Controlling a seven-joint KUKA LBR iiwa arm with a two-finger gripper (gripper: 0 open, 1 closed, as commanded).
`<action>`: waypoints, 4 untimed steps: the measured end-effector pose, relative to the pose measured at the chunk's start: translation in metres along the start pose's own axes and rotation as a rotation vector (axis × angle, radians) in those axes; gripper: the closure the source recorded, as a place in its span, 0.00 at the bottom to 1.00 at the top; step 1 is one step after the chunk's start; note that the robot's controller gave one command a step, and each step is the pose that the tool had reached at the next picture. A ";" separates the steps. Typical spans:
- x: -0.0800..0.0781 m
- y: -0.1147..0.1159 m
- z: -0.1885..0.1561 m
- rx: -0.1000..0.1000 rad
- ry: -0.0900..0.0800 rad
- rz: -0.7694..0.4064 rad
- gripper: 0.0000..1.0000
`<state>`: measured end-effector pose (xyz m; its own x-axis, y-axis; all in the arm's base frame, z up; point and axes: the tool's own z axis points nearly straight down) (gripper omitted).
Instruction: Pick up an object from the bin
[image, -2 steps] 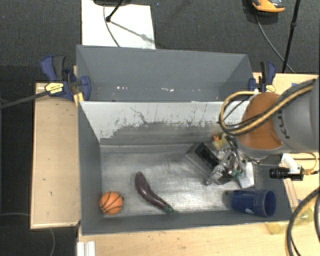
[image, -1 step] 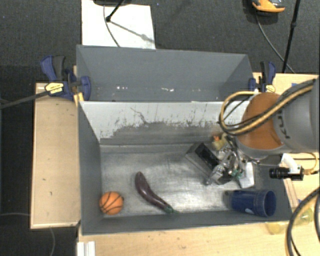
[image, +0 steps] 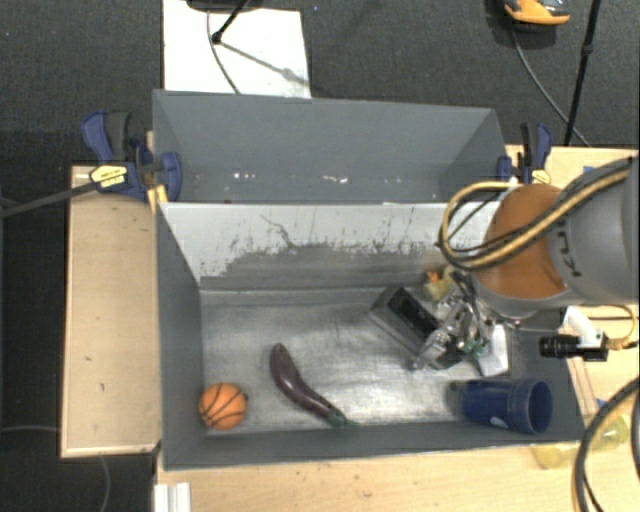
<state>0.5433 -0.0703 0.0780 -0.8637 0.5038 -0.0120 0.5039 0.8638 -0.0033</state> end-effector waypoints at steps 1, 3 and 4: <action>0.002 0.001 -0.012 -0.001 0.010 -0.002 1.00; 0.003 0.001 -0.038 -0.002 0.014 -0.004 1.00; 0.002 0.001 -0.047 -0.003 0.012 -0.005 1.00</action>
Offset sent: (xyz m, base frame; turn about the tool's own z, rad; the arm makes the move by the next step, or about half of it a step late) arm 0.0000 -0.0003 0.0660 0.0000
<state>0.5413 -0.0680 0.1253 -0.8663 0.4996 0.0002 0.4996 0.8663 -0.0007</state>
